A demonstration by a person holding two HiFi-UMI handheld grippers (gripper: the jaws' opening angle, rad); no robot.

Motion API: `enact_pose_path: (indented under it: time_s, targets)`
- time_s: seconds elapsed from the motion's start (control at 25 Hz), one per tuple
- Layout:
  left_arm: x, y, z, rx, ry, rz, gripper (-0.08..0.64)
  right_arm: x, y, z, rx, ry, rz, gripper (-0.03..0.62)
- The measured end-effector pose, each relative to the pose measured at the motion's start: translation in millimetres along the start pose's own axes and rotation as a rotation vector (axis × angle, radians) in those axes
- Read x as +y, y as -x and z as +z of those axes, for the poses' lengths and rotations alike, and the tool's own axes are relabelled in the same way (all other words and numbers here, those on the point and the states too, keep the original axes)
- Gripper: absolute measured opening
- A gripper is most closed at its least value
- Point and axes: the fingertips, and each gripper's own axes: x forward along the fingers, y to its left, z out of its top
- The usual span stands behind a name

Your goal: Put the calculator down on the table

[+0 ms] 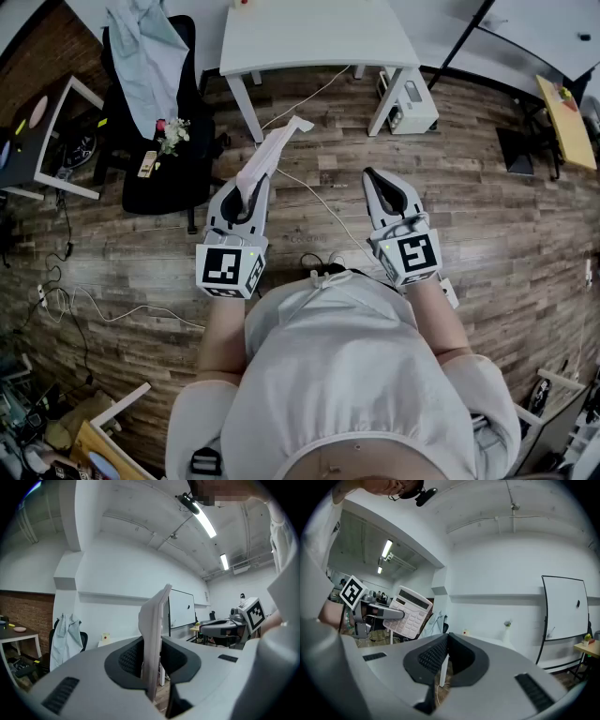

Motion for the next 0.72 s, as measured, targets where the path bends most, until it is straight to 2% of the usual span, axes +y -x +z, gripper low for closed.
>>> enact_pose_path:
  time_s: [0.72]
  targets:
    - [23.9,19.3,-18.4,0.026,0.033,-0.029,0.087,23.1,-11.5,-18.9,0.047,-0.051,-0.058,0.003]
